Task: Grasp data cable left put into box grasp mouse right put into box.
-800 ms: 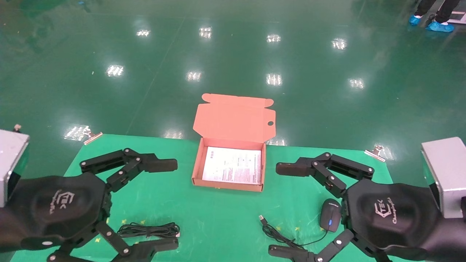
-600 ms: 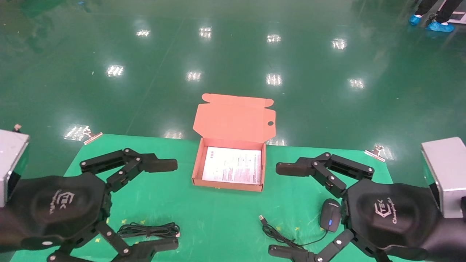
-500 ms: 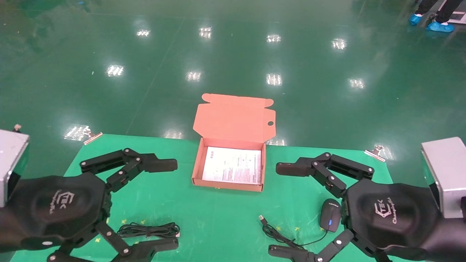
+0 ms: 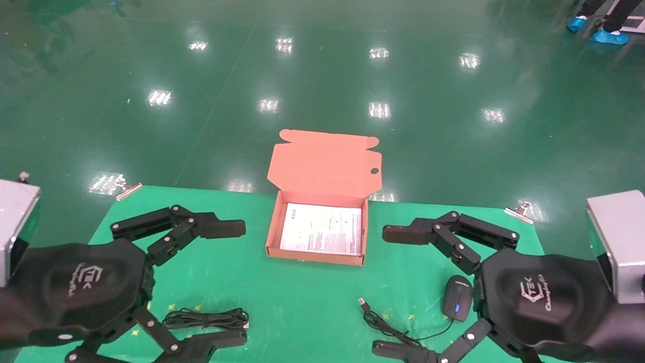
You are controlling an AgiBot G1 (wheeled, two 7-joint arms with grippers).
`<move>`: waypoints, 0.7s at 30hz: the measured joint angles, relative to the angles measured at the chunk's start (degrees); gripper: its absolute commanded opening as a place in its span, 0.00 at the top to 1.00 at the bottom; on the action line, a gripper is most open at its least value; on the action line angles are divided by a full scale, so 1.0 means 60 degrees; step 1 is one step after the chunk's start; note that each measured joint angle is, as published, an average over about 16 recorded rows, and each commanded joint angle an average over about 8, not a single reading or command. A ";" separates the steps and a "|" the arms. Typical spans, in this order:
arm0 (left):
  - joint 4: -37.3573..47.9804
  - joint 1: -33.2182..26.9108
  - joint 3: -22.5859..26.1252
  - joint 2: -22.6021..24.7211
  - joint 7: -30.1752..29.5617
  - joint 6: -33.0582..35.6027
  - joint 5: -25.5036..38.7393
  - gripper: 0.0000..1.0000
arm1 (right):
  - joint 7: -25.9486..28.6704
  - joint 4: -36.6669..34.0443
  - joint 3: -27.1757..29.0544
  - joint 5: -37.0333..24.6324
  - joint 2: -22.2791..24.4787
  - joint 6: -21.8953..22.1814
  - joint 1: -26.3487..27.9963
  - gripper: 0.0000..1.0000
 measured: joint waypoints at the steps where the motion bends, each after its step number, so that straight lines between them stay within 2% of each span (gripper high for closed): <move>1: -0.0002 -0.0060 0.0045 0.0004 -0.0039 0.0006 0.0090 0.00 | -0.0006 0.0021 -0.0016 -0.0066 0.0012 0.0008 0.0030 0.00; 10: 0.0000 -0.0916 0.0720 0.0105 -0.0616 0.0076 0.1492 0.00 | -0.0177 0.0303 -0.0397 -0.1327 0.0123 -0.0073 0.0687 0.00; 21: -0.0055 -0.2302 0.2070 0.0646 -0.1148 0.0189 0.4553 0.00 | -0.1132 0.0581 -0.1878 -0.4531 -0.0219 -0.0534 0.2363 0.00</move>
